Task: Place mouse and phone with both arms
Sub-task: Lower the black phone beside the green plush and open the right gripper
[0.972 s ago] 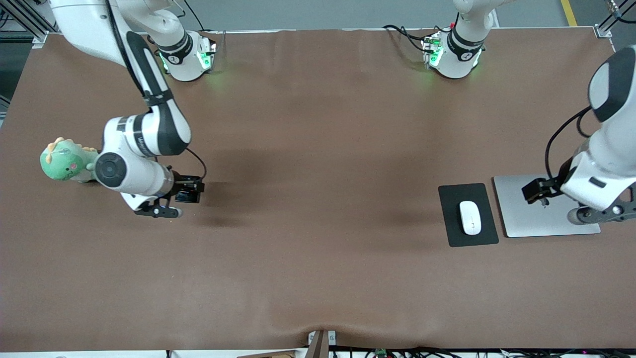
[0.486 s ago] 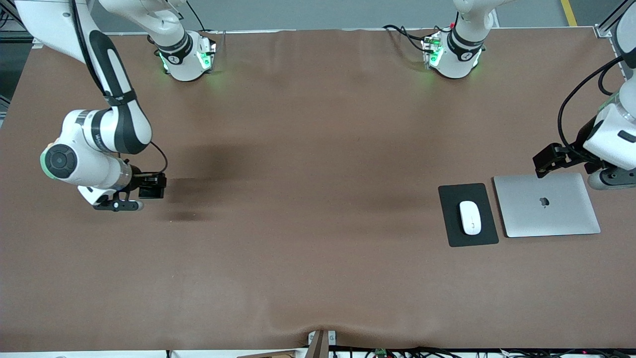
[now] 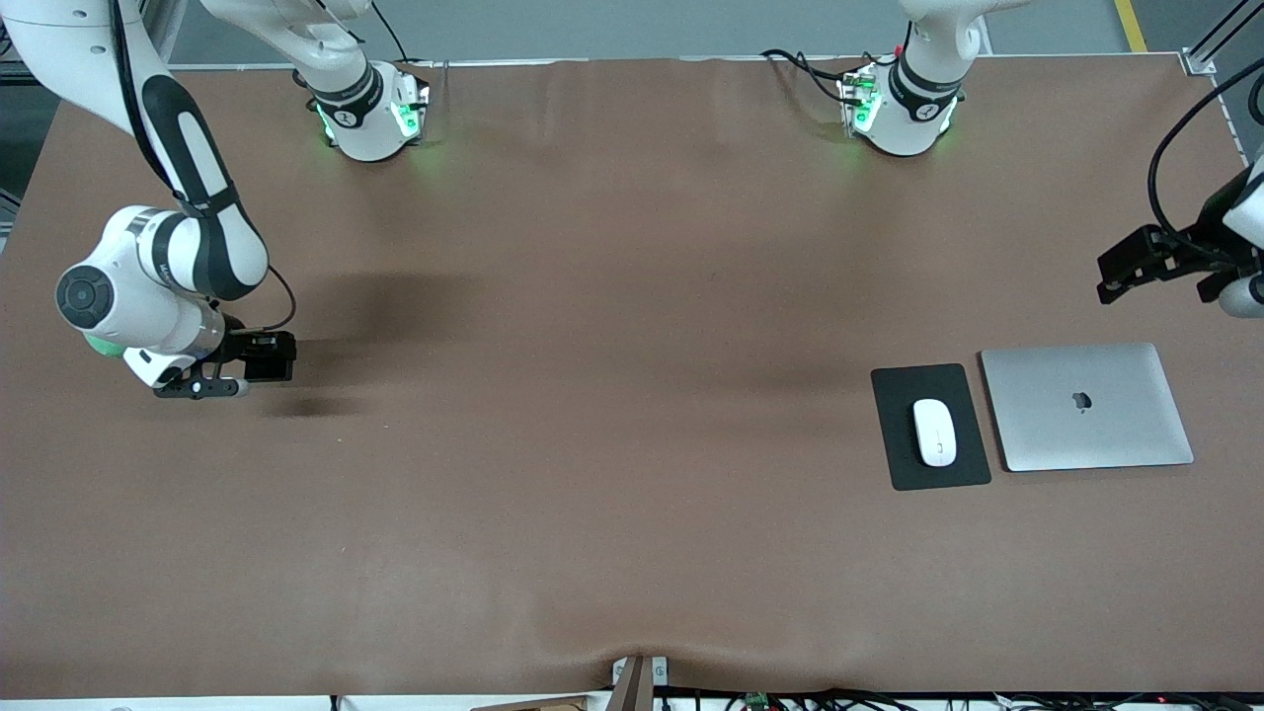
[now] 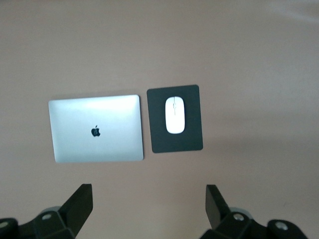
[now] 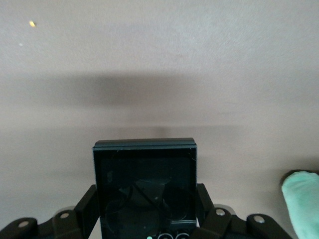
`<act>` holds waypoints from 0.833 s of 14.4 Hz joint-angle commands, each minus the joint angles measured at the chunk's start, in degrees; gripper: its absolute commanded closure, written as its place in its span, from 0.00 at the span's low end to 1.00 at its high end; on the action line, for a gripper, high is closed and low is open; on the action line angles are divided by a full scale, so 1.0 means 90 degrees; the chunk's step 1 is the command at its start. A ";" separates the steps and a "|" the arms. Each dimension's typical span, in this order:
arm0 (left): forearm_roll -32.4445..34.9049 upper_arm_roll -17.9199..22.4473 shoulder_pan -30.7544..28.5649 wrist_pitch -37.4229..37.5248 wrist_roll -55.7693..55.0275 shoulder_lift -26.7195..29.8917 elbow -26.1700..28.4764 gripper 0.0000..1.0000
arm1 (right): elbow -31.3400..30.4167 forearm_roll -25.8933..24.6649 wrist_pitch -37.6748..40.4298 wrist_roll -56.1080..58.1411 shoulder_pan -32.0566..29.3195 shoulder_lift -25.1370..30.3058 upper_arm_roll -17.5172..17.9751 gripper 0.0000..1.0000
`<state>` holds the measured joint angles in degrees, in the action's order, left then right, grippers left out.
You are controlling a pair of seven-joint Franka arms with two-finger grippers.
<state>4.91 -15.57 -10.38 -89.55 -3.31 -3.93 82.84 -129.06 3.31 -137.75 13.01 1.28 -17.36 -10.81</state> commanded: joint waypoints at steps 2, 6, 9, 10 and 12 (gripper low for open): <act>-0.0136 0.0723 0.0664 -0.0021 0.0133 0.0631 0.0727 0.00 | -0.0601 -0.0104 -0.0709 0.0010 -0.0278 0.0211 0.0117 1.00; -0.0145 0.1319 0.1123 0.0018 0.0143 0.0827 0.1039 0.00 | -0.0719 -0.0104 -0.1042 0.0000 -0.0298 -0.0033 0.0127 1.00; -0.0136 0.1281 0.1104 0.0018 0.0133 0.0808 0.0991 0.00 | -0.0699 -0.0075 -0.1062 -0.0049 -0.0298 -0.0229 0.0127 0.24; -0.0126 0.1271 0.1094 0.0018 0.0143 0.0759 0.0962 0.00 | -0.0689 -0.0075 -0.1062 -0.0049 -0.0298 -0.0239 0.0127 0.00; -0.0126 0.1261 0.1114 0.0028 0.0153 0.0690 0.0932 0.00 | -0.0621 -0.0065 -0.1042 -0.0059 -0.0288 -0.0258 0.0127 0.00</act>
<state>4.78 -4.61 -0.86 -89.45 -3.25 1.86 90.67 -134.71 3.27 -146.82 12.96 -0.11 -20.17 -10.66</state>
